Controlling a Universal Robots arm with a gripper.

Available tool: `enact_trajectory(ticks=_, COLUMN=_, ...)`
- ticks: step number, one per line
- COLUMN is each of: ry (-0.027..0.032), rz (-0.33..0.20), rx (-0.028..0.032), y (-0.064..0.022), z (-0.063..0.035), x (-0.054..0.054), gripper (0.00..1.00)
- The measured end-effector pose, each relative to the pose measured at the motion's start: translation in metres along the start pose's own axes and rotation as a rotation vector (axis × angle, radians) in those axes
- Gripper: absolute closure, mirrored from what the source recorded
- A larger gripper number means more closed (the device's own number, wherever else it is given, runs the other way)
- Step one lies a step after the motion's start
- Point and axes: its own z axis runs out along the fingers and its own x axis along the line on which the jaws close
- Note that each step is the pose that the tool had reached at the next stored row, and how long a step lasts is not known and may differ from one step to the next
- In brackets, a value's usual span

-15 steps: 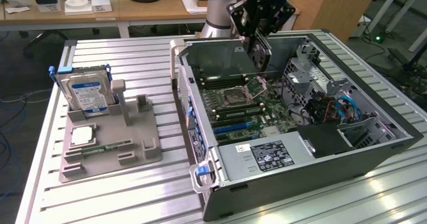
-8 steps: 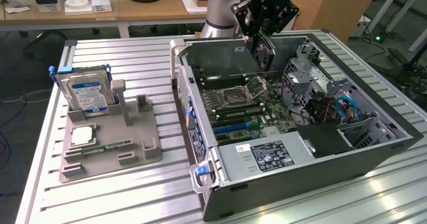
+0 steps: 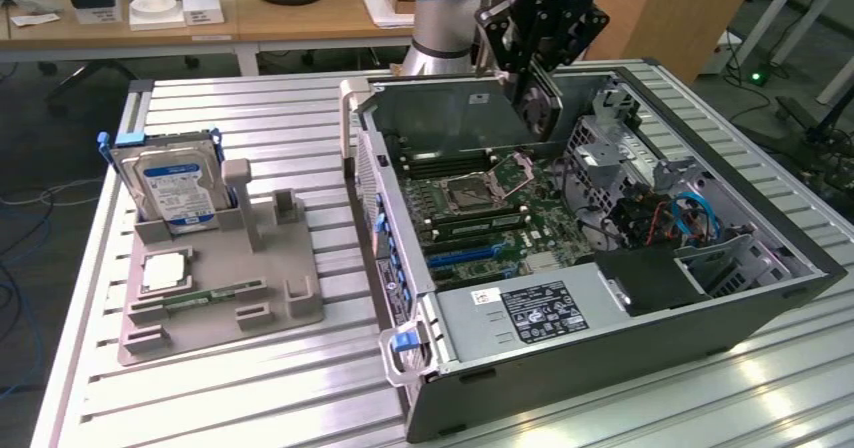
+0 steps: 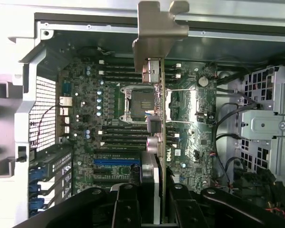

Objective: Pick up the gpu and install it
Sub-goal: 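Pick up the gpu and move the gpu toward the slot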

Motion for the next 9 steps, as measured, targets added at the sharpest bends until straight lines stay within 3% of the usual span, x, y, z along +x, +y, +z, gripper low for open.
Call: enact_trajectory(ticks=9, ry=0.0, rz=0.0, rx=-0.0001, y=0.0, z=0.0001, x=-0.002, gripper=0.72)
